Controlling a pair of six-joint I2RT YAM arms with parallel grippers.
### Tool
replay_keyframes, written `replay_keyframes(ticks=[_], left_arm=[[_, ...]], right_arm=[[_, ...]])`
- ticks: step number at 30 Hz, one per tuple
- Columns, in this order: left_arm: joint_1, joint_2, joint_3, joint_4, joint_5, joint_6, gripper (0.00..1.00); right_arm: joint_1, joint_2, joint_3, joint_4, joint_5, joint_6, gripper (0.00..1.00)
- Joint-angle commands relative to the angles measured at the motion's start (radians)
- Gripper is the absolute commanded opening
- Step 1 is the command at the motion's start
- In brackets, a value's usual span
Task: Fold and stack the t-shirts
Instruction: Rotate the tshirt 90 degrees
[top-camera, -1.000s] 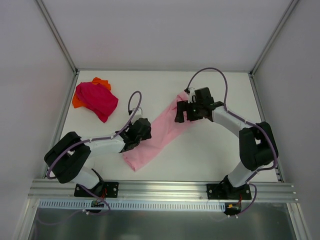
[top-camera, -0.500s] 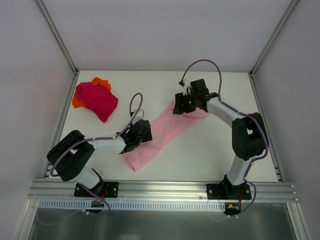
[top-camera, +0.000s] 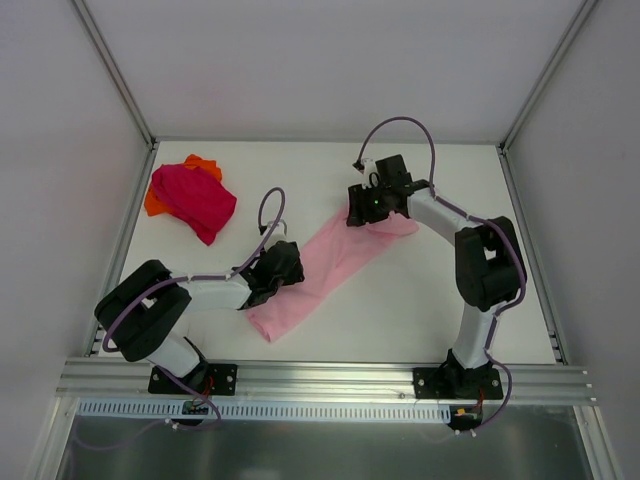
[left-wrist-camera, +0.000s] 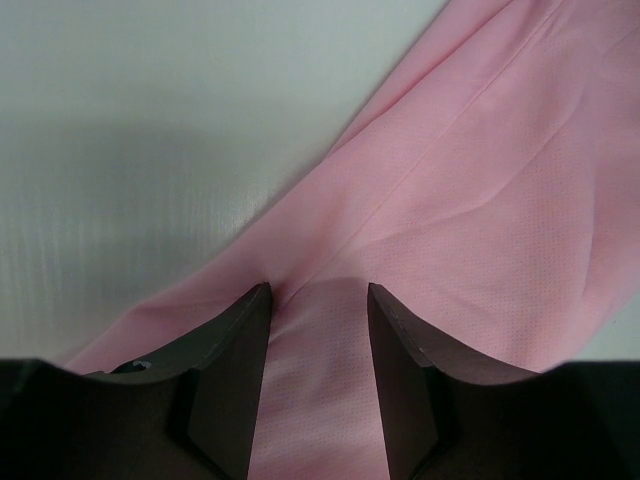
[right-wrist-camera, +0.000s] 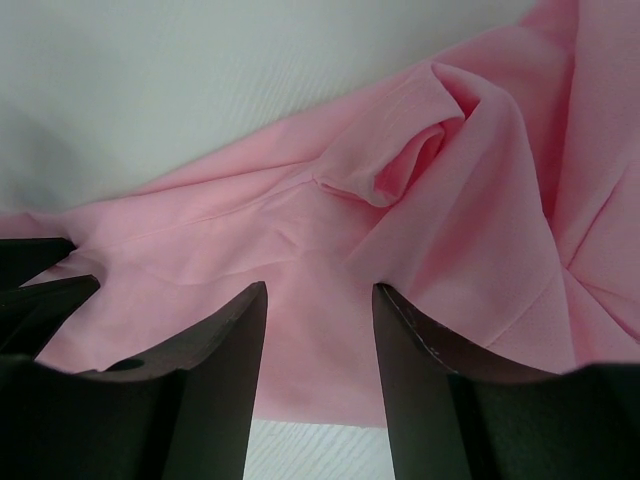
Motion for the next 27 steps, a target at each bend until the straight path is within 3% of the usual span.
replay_keyframes(ticks=[1, 18, 27], left_arm=[[-0.005, -0.019, -0.021, 0.012, 0.025, 0.014, 0.44], [-0.005, -0.013, -0.035, 0.027, 0.035, 0.023, 0.43], [-0.007, -0.010, -0.040, 0.029, 0.035, 0.029, 0.43]], right_arm=[[0.004, 0.002, 0.051, -0.018, 0.049, -0.033, 0.50], [0.038, 0.021, 0.096, -0.058, 0.397, -0.095, 0.44], [0.051, 0.073, 0.120, -0.055, 0.440, -0.115, 0.38]])
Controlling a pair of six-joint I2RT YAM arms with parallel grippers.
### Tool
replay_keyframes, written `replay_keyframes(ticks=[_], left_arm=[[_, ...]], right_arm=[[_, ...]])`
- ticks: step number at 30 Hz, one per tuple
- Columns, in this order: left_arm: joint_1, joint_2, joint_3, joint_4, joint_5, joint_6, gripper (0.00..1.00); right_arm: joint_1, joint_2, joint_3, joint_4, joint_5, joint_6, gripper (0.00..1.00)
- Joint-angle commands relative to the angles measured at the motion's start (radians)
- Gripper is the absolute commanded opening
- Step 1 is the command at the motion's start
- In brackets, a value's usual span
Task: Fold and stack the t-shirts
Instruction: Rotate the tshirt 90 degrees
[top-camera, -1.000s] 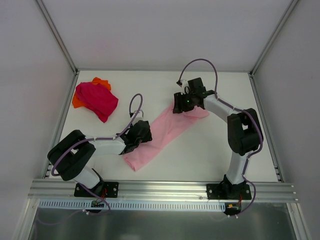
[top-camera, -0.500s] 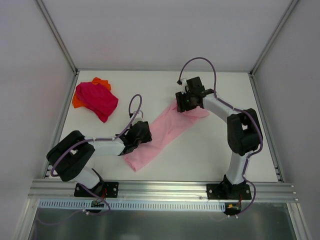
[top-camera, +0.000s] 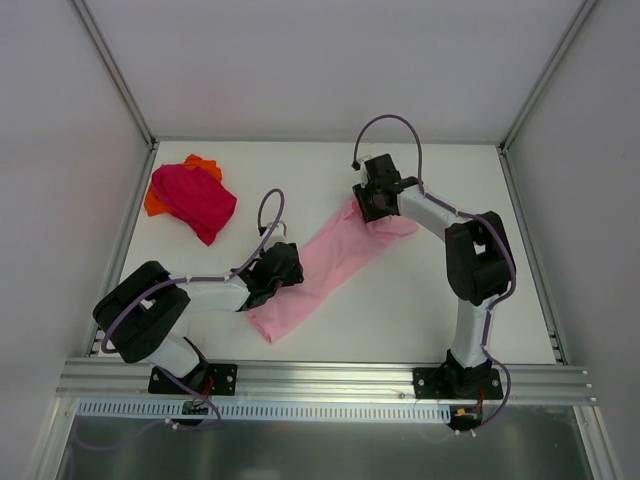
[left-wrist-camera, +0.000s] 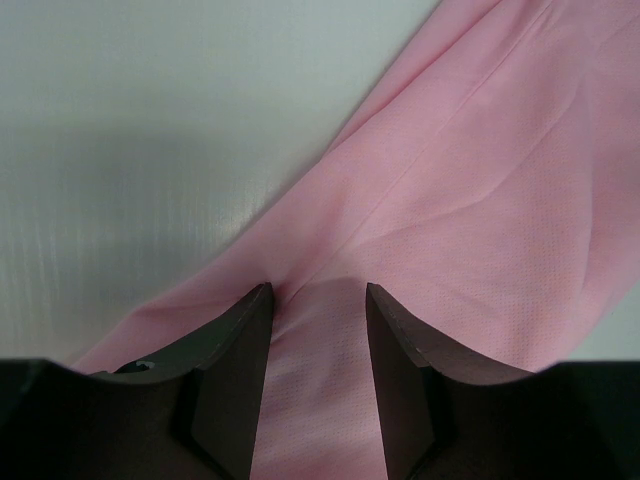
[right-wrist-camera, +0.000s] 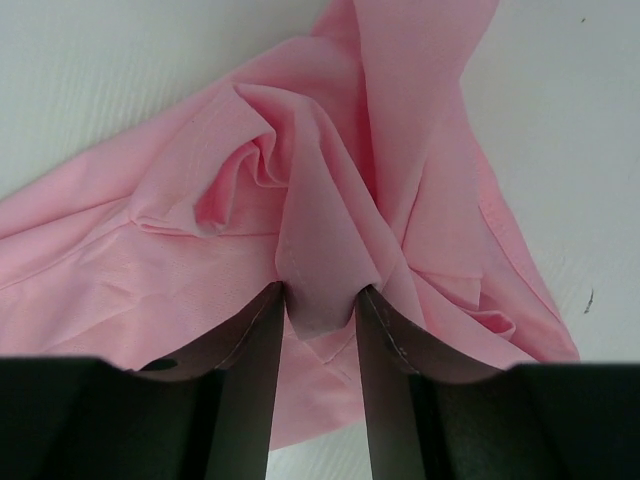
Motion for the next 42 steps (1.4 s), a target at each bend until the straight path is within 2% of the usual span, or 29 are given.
replay_keyframes(ticks=[1, 6, 8, 9, 10, 14, 20, 31, 37, 38, 39, 40, 41, 42], left_arm=[[-0.007, 0.001, -0.020, 0.006, 0.025, 0.021, 0.42], [-0.007, -0.004, -0.026, 0.005, 0.023, 0.021, 0.42], [-0.005, -0.004, -0.026, 0.002, 0.022, 0.023, 0.42], [-0.007, -0.007, -0.028, 0.002, 0.022, 0.024, 0.42], [-0.007, -0.007, -0.028, 0.000, 0.022, 0.024, 0.42], [-0.007, 0.001, -0.023, 0.005, 0.028, 0.026, 0.42], [-0.007, 0.027, -0.021, 0.019, 0.060, 0.023, 0.39], [-0.013, 0.025, -0.028, 0.020, 0.057, 0.021, 0.38], [-0.017, 0.024, -0.035, 0.020, 0.046, 0.017, 0.38], [-0.017, 0.024, -0.035, 0.019, 0.045, 0.015, 0.38], [-0.017, 0.024, -0.037, 0.019, 0.045, 0.015, 0.38], [-0.017, 0.024, -0.038, 0.020, 0.045, 0.015, 0.38], [-0.017, 0.022, -0.038, 0.022, 0.045, 0.015, 0.38], [-0.017, 0.022, -0.041, 0.023, 0.045, 0.015, 0.38]], right_arm=[[0.015, 0.011, 0.042, 0.011, 0.048, -0.025, 0.34], [0.033, 0.050, 0.078, 0.024, 0.143, -0.057, 0.30], [0.050, 0.072, 0.115, 0.028, 0.198, -0.080, 0.19], [0.055, 0.098, 0.149, 0.020, 0.235, -0.085, 0.06], [0.056, 0.112, 0.167, 0.012, 0.245, -0.089, 0.01], [0.065, 0.161, 0.250, -0.005, 0.304, -0.129, 0.01], [0.088, 0.143, 0.310, 0.021, 0.375, -0.215, 0.01], [0.088, 0.112, 0.318, 0.112, 0.640, -0.351, 0.01], [0.090, 0.136, 0.298, 0.253, 0.774, -0.447, 0.01], [0.090, 0.142, 0.302, 0.255, 0.785, -0.444, 0.06], [0.092, 0.149, 0.304, 0.249, 0.783, -0.433, 0.52], [0.090, 0.140, 0.298, 0.241, 0.763, -0.421, 0.64], [0.092, 0.129, 0.266, 0.239, 0.743, -0.407, 0.70], [0.092, 0.113, 0.243, 0.251, 0.716, -0.382, 0.82]])
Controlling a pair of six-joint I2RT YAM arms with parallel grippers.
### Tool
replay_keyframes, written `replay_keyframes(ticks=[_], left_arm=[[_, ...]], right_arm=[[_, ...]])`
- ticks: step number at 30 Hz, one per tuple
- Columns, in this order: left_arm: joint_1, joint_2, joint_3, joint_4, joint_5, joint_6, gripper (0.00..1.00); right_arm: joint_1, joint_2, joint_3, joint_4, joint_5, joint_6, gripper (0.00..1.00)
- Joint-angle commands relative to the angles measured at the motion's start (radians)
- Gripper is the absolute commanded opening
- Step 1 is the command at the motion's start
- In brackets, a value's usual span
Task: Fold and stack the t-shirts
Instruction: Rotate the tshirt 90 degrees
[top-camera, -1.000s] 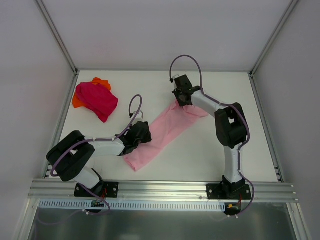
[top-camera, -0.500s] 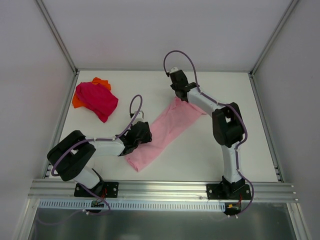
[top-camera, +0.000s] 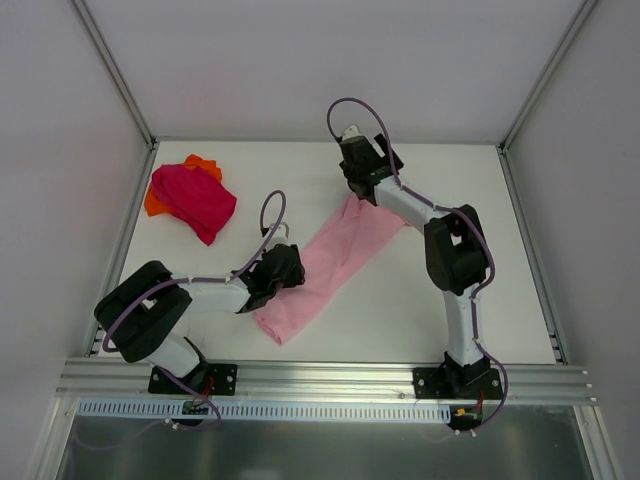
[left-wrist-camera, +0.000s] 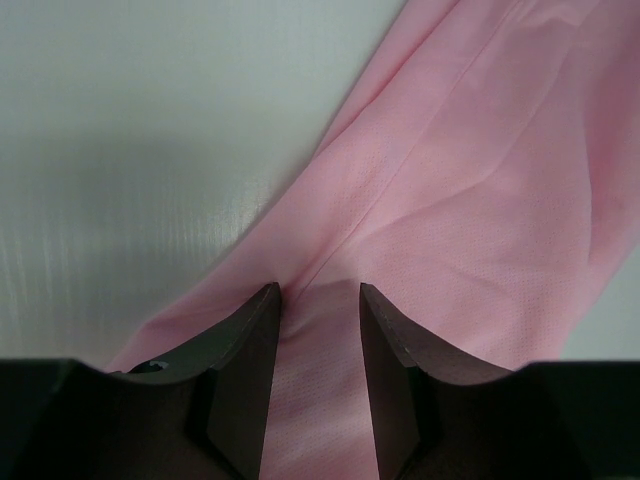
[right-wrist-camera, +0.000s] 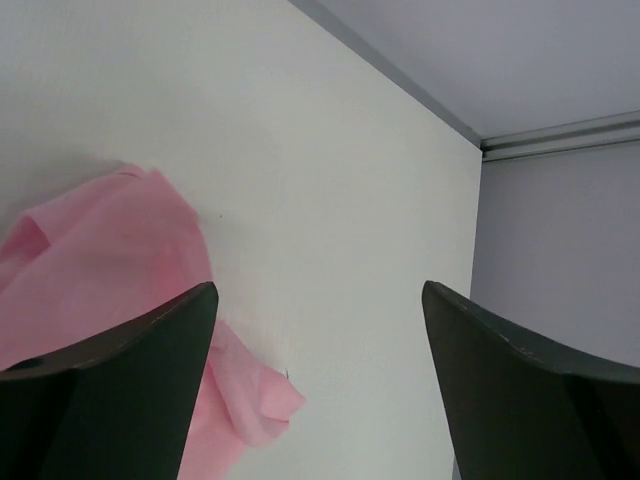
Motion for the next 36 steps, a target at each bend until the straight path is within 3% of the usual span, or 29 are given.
replay_keyframes(ticks=[1, 2, 8, 10, 16, 23, 26, 27, 28, 32, 36], left_arm=[[-0.011, 0.017, -0.026, -0.023, 0.020, 0.004, 0.38], [-0.011, 0.017, -0.024, -0.023, 0.022, 0.006, 0.38], [-0.011, 0.021, -0.027, -0.003, 0.040, 0.006, 0.38], [-0.012, 0.023, -0.027, 0.000, 0.045, 0.007, 0.38], [-0.022, 0.015, -0.038, 0.005, 0.048, 0.003, 0.38], [-0.025, -0.009, -0.050, -0.001, 0.037, 0.006, 0.38], [-0.026, -0.022, -0.056, -0.003, 0.034, 0.006, 0.38], [-0.026, -0.025, -0.058, -0.006, 0.032, 0.004, 0.38], [-0.026, -0.026, -0.058, -0.006, 0.034, 0.004, 0.38], [-0.028, -0.034, -0.067, -0.006, 0.022, 0.003, 0.38], [-0.028, -0.026, -0.059, -0.004, 0.028, 0.004, 0.38]], right_arm=[[0.003, -0.068, -0.043, 0.059, 0.008, 0.030, 0.91], [0.004, -0.088, -0.044, 0.010, 0.005, 0.050, 0.99], [0.009, -0.197, -0.059, -0.273, -0.120, 0.251, 1.00], [0.010, -0.201, -0.047, -0.350, -0.099, 0.329, 1.00], [0.003, -0.117, 0.042, -0.517, -0.082, 0.375, 1.00], [-0.017, -0.049, 0.075, -0.582, 0.000, 0.430, 1.00], [-0.037, -0.111, -0.039, -0.475, -0.123, 0.461, 1.00], [-0.062, -0.150, -0.080, -0.429, -0.233, 0.459, 0.69], [-0.074, -0.157, -0.082, -0.426, -0.260, 0.462, 0.63], [-0.091, -0.114, -0.015, -0.507, -0.203, 0.466, 0.66], [-0.106, -0.080, 0.001, -0.518, -0.205, 0.469, 0.61]])
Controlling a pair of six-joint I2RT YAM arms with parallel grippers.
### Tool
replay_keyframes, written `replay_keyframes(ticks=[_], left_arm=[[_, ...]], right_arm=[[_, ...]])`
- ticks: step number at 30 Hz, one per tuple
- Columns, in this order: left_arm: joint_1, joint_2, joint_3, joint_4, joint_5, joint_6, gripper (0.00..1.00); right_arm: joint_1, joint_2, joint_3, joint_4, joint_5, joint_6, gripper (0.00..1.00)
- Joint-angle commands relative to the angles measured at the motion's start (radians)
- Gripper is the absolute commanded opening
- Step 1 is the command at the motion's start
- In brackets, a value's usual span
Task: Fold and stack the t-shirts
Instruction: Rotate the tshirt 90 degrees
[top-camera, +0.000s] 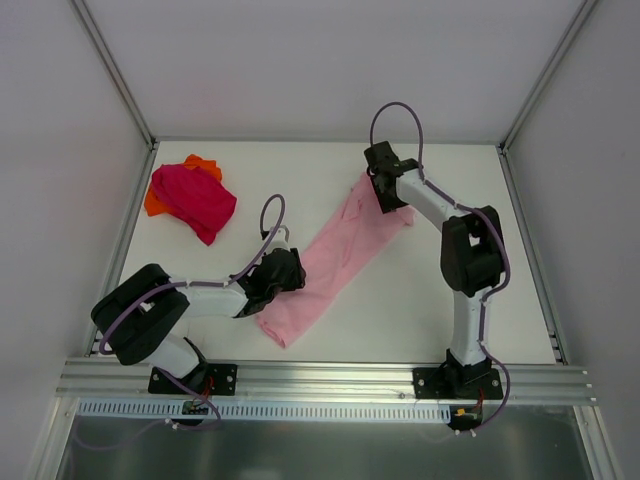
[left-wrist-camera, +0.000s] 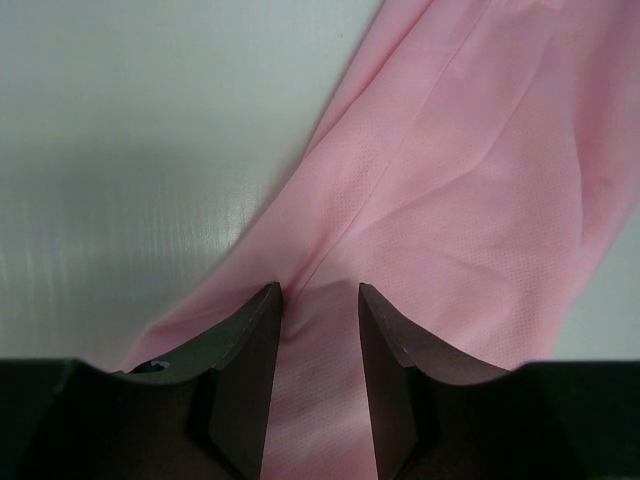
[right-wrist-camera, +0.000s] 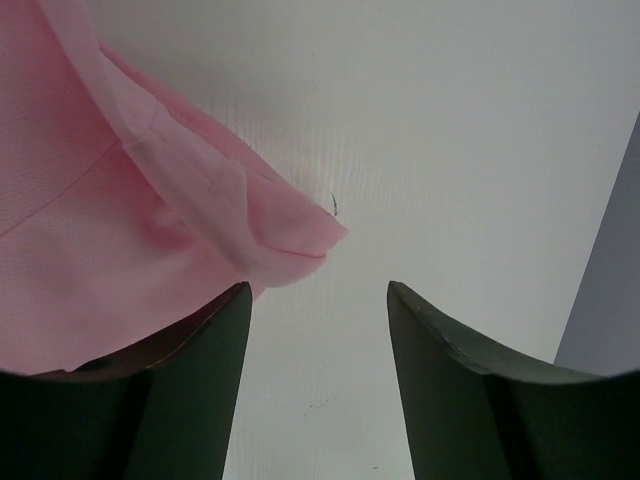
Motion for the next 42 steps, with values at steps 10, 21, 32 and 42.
replay_keyframes(ticks=[10, 21, 32, 42], left_arm=[[-0.010, -0.001, -0.016, -0.052, 0.003, 0.006, 0.38], [-0.012, 0.007, -0.016, -0.051, 0.002, 0.006, 0.38], [-0.033, -0.034, -0.043, -0.068, 0.002, -0.002, 0.38], [-0.079, -0.050, -0.063, -0.102, -0.052, -0.026, 0.38]], right_arm=[[-0.021, 0.045, 0.073, -0.027, -0.093, 0.040, 0.59], [-0.043, 0.129, 0.183, -0.119, -0.084, 0.051, 0.01], [-0.043, 0.258, 0.405, -0.228, 0.089, 0.054, 0.01], [-0.043, 0.322, 0.521, -0.097, 0.192, -0.079, 0.01]])
